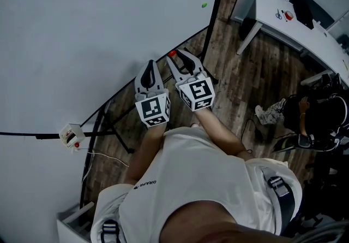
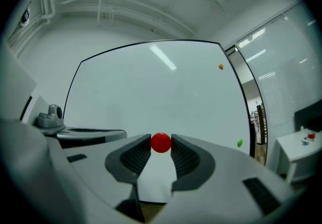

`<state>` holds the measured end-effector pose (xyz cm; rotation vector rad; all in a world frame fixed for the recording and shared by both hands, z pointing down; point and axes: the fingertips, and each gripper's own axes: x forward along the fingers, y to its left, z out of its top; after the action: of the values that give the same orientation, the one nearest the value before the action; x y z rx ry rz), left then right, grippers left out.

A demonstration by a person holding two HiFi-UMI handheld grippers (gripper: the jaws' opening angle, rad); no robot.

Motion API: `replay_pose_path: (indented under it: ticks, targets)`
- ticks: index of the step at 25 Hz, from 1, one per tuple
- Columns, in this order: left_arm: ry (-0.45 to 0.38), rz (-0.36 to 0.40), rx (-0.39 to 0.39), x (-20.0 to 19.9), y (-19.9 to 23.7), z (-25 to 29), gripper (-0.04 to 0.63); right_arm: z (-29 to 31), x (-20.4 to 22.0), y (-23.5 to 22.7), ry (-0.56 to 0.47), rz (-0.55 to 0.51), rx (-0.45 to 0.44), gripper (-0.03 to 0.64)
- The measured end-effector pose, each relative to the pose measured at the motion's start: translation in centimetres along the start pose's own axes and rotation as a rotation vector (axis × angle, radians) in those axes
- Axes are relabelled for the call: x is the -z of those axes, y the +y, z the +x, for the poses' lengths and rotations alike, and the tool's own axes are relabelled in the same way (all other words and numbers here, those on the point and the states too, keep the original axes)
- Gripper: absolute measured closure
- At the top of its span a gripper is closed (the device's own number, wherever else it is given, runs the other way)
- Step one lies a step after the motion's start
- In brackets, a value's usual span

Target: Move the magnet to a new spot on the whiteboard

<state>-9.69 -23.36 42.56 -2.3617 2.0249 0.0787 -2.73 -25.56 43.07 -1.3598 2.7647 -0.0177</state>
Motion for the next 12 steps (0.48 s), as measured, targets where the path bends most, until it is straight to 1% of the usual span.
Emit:
replay_pose_path:
  ticks: [12]
  targets:
    - [-0.001, -0.001, -0.003, 0.0, 0.3, 0.3, 0.594, 1.1, -0.7, -0.7, -0.01, 0.029, -0.01, 0.486]
